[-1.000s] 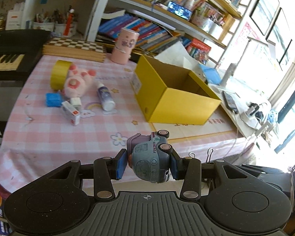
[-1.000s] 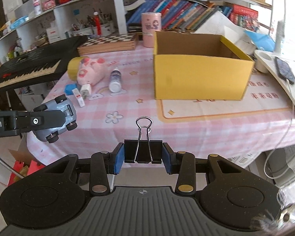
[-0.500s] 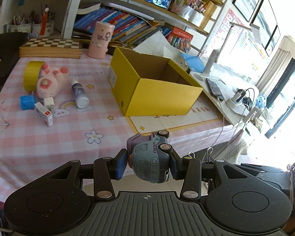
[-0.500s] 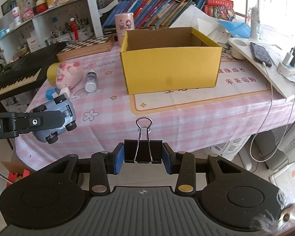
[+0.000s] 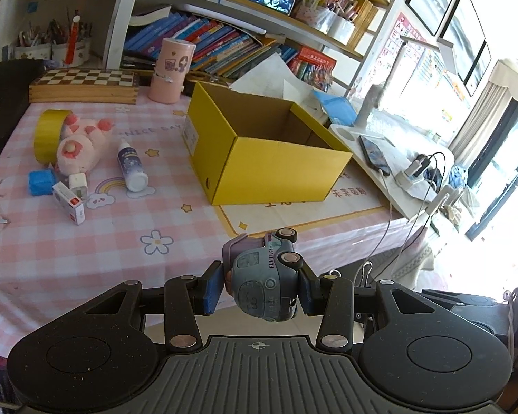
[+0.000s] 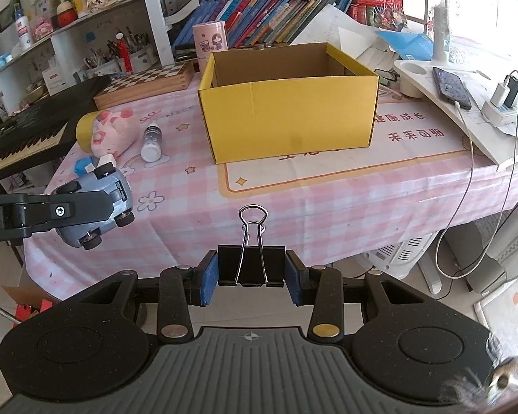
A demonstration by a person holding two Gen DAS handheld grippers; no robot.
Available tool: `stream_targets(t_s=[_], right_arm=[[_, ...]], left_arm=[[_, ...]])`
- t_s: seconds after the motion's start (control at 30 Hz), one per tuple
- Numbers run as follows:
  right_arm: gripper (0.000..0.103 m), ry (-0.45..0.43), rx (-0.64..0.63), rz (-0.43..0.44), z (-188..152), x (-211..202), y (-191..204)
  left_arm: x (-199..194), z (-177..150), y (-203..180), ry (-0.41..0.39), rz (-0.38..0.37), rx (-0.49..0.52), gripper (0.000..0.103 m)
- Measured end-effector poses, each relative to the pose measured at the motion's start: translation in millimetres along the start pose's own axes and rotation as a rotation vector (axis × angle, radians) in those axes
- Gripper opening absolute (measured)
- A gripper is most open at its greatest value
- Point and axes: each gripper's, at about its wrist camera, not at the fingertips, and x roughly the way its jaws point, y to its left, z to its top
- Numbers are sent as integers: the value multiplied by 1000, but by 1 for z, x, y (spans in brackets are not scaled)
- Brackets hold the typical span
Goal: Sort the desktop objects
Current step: 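Lift the binder clip and toy car and carry both over the yellow cardboard box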
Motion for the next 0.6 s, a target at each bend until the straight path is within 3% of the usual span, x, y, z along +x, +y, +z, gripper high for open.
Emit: stream_targets(t_s=[0.6], right_arm=[[37, -1, 22, -15, 6, 3, -19]], left_arm=[[18, 10, -15, 15, -23, 27, 43]])
